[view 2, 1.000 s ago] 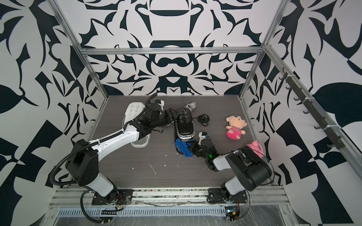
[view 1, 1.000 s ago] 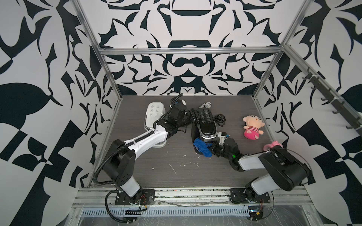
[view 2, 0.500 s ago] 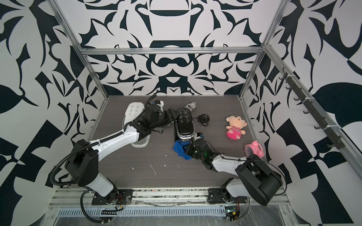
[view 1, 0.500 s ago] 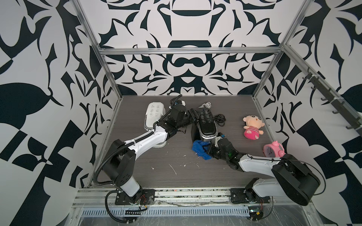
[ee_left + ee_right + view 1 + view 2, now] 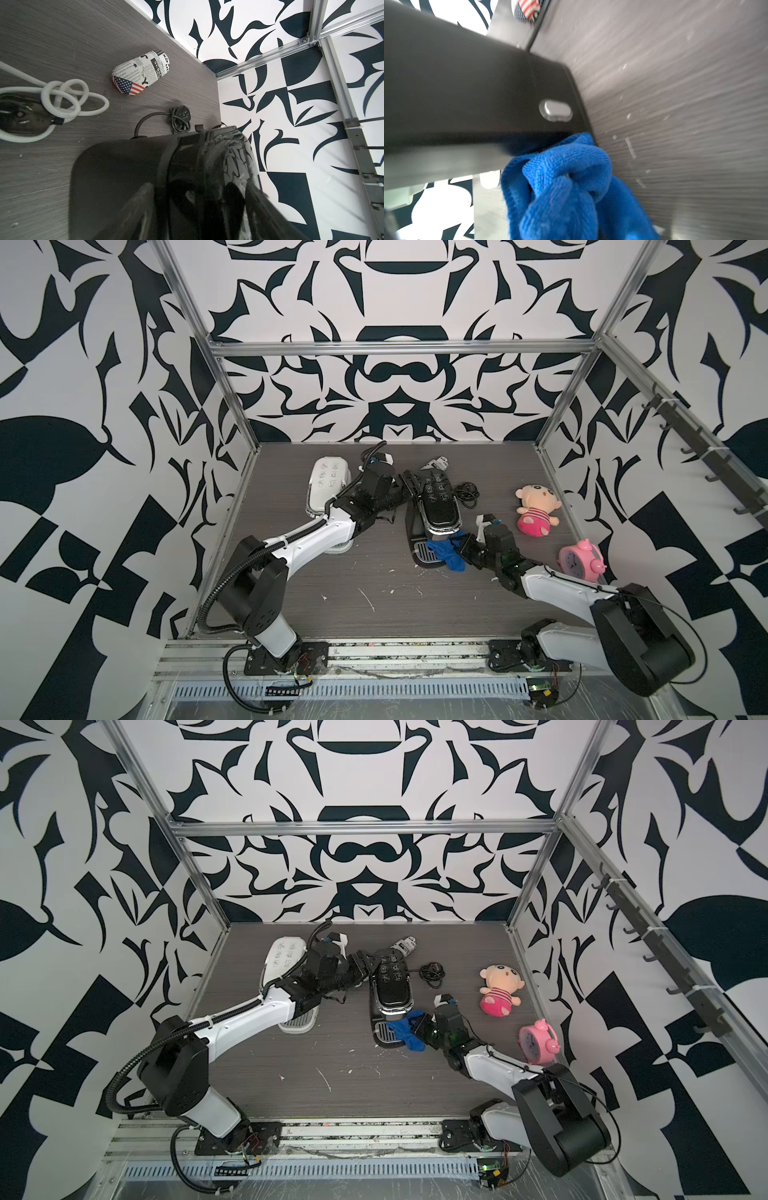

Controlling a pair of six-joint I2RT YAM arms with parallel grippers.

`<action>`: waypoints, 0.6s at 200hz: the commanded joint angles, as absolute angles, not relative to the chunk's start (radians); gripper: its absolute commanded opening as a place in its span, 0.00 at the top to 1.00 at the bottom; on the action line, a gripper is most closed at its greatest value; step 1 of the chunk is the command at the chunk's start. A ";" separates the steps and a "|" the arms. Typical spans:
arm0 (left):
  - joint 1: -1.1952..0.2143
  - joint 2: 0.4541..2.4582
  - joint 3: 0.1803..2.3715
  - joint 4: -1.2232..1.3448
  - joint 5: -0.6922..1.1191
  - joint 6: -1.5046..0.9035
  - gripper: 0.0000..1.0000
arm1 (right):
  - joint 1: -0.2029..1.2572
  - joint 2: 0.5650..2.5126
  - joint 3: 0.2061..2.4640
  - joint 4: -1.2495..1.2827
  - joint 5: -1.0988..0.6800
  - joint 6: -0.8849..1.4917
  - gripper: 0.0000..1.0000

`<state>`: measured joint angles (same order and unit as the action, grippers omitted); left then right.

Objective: Wipe the surface of a coffee machine
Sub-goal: Wipe the dirt from the surface of the coffee machine.

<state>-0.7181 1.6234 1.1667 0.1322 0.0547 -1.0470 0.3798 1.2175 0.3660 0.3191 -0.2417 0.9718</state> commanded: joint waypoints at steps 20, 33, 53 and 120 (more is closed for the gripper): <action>-0.739 1.680 1.132 -0.088 0.080 -1.018 0.29 | 0.353 1.131 0.518 0.277 -0.344 0.882 1.00; -0.739 1.674 1.128 -0.094 0.081 -1.018 0.29 | 0.353 1.105 0.542 0.278 -0.363 0.883 1.00; -0.739 1.667 1.125 -0.108 0.070 -1.010 0.29 | 0.353 1.042 0.547 0.237 -0.335 0.889 1.00; -0.739 1.666 1.088 -0.080 0.074 -1.028 0.29 | 0.351 0.917 0.381 0.221 -0.316 0.913 1.00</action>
<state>-0.7200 1.6180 1.1545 0.1440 0.0490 -1.0466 0.3531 0.9512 0.3943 0.1833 -0.2916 0.9051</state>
